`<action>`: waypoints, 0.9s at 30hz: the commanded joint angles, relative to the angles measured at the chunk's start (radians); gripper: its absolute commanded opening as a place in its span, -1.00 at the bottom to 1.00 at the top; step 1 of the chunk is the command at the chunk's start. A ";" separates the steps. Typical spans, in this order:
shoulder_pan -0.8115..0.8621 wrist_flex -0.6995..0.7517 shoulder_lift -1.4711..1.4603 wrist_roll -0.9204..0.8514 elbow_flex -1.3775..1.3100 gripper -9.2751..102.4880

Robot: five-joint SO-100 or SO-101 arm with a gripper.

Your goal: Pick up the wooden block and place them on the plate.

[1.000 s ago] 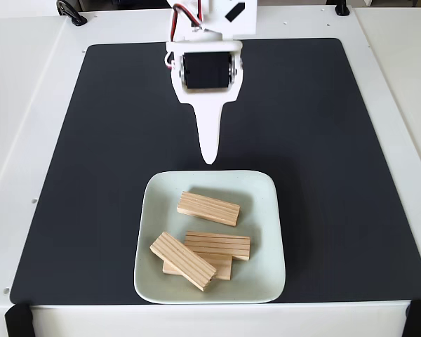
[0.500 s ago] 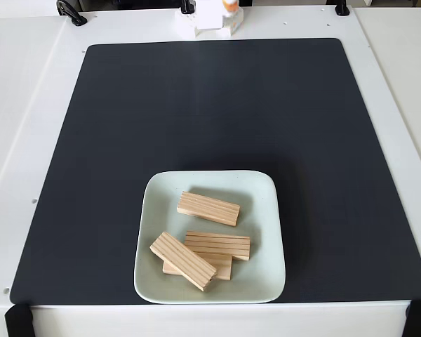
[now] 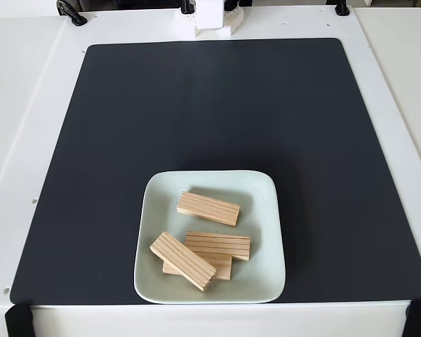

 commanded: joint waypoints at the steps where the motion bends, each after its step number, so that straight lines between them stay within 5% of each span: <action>1: -0.005 -0.014 0.150 0.008 0.052 -0.84; 14: 0.014 -0.014 0.678 0.167 0.339 -0.84; 27: 0.080 -0.014 0.744 0.181 0.611 -0.84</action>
